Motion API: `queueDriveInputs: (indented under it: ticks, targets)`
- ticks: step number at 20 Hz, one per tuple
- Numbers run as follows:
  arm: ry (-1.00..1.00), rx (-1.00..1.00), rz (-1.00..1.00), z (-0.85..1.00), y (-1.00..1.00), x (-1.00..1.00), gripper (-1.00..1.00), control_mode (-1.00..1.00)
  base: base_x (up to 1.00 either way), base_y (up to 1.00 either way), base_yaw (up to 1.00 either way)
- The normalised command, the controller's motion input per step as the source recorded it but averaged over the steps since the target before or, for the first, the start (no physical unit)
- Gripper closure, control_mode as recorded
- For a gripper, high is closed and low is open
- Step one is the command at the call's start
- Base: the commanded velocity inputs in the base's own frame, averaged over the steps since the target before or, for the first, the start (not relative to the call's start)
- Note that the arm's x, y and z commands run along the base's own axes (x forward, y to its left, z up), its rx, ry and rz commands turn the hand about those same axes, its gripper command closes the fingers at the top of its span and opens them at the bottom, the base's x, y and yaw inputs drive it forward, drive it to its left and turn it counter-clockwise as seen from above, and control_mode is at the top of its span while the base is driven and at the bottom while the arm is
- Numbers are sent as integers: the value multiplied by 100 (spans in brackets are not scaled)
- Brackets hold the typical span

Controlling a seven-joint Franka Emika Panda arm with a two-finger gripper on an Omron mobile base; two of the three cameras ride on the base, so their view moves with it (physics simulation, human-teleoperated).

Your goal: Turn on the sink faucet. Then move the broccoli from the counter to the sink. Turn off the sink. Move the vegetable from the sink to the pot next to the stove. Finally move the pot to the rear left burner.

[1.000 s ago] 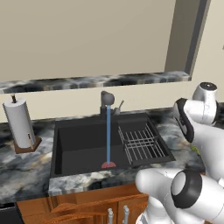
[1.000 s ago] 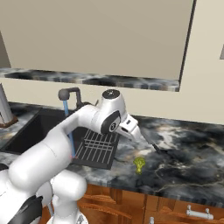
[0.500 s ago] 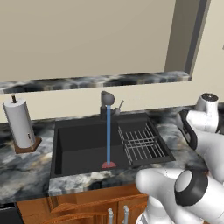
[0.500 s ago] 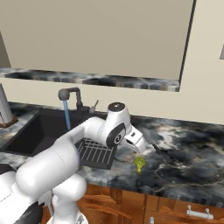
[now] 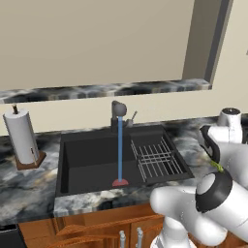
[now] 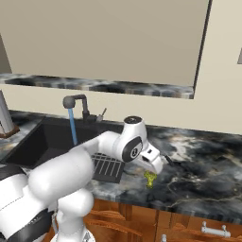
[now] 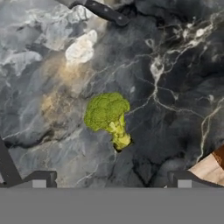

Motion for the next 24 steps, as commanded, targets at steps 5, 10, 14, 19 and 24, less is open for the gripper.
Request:
queueDriveInputs:
  ticks: [5,10,14,19,24]
  targets:
    - [12,0,-2,-25,-27,-1,-100,-100,0,0,0]
    - [7,2,-1,-15,-26,0,-100,-100,0,0,0]
    - [1,6,0,-9,-8,6,-100,-100,0,0,0]
    - [0,7,0,-7,0,10,-100,-100,0,0,0]
    - [1,6,0,-7,0,11,-100,-100,0,0,0]
